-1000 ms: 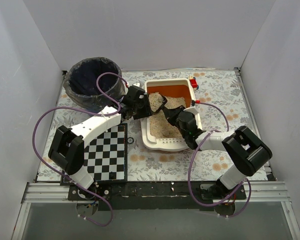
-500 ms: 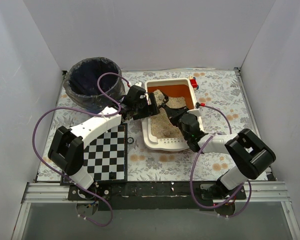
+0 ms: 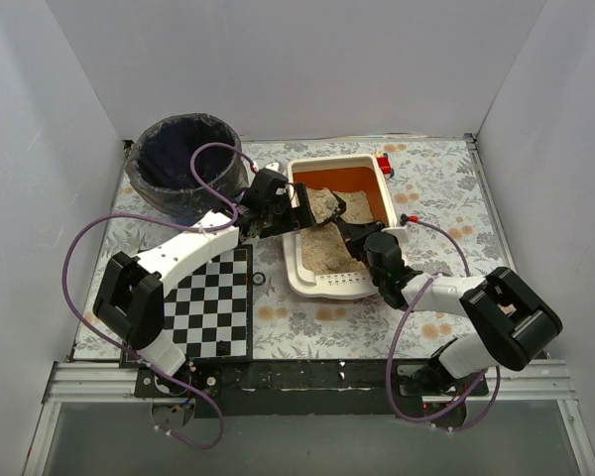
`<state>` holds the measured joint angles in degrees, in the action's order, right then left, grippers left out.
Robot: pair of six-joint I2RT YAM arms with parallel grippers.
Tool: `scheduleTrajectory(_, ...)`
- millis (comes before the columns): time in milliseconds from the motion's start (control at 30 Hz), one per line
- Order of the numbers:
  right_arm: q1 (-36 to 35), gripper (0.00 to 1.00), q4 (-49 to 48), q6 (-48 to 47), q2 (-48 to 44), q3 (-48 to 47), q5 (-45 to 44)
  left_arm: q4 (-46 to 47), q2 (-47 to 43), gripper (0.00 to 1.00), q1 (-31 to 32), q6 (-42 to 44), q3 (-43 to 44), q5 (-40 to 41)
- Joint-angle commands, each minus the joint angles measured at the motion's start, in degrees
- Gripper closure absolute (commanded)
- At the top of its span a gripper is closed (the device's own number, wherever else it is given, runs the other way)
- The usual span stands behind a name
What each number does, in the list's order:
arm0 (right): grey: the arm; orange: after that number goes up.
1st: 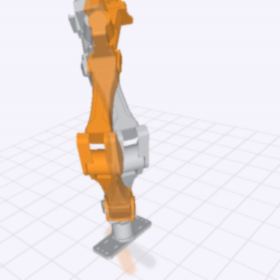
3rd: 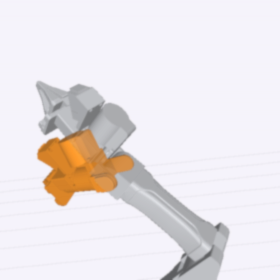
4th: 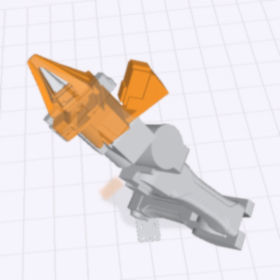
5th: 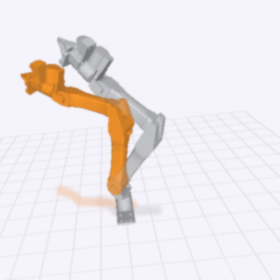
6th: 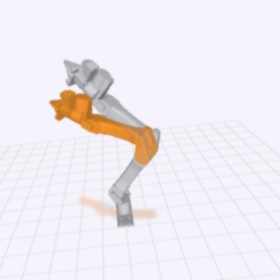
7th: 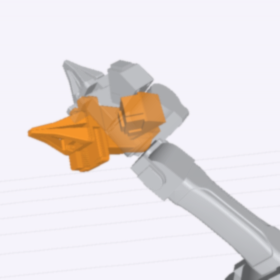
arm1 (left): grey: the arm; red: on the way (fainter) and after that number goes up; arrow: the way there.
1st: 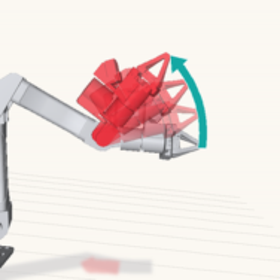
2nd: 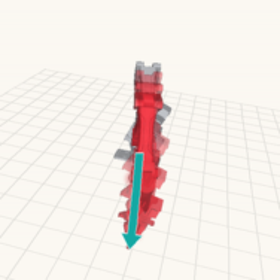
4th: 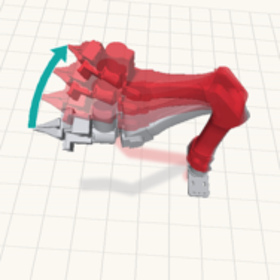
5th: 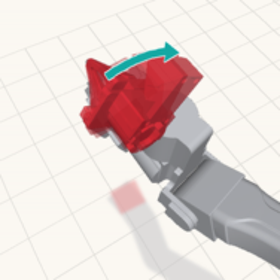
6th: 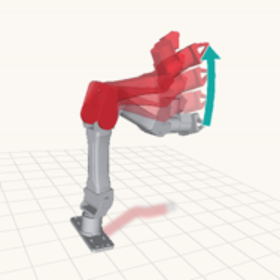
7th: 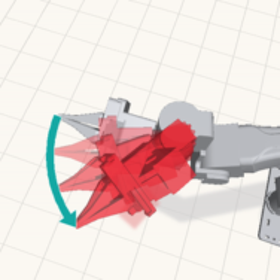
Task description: Clean the litter box
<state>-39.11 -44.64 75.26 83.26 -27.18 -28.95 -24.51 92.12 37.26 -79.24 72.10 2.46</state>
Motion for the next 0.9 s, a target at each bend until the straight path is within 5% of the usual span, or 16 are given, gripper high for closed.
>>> scheduleTrajectory(0,1.58,0.99,2.45,3.48,-3.71,2.04,-3.13,-3.88,-3.61,0.02,-0.34,1.46,-0.38,1.67)
scheduleTrajectory(867,0.44,0.99,8.08,0.06,-20.59,2.39,-6.38,-0.8,-11.43,0.02,-0.34,2.25,-5.91,-1.05)
